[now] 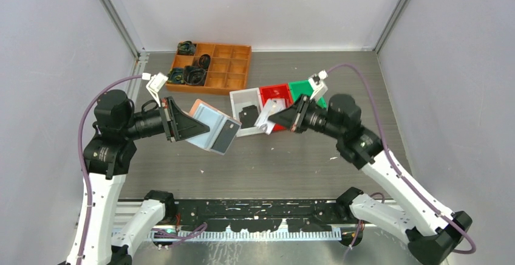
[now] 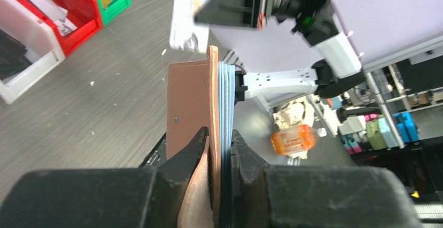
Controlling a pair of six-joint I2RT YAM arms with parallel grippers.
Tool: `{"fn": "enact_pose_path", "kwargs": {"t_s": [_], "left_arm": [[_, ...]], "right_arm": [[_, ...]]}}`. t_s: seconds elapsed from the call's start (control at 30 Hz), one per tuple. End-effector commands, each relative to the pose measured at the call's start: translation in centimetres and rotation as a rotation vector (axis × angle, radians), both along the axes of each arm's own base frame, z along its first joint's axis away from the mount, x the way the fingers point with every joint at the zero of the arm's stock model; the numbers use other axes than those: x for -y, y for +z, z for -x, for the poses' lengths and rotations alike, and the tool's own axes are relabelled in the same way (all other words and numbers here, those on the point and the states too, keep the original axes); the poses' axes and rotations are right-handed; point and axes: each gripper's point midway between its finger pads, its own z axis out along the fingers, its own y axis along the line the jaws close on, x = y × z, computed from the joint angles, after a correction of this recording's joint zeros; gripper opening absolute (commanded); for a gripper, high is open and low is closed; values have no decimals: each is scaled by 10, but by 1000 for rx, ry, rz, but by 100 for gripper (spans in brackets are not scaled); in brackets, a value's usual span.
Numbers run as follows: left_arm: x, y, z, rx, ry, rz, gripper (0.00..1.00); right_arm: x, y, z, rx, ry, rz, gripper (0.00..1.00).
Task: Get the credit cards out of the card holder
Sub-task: Remove the credit card from the card holder, then place the credit card in the storage box.
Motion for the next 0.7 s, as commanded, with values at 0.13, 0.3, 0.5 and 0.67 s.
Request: {"fn": "enact_pose_path", "kwargs": {"t_s": [0.13,0.3,0.5,0.67], "left_arm": [[-10,8,-1,159,46,-100,0],[-9,9,5,167,30,-97,0],[-8,13,12,170,7,-79,0],[-7,20,15,196,7,-61,0]], "right_arm": [[82,-89,-88,-160,-228,577,1],[90,-116,-150,-191,-278,718,1],[74,-142,-206,-211,-240,793,1],[52,-174,-228,-280,-152,804,3]]}}
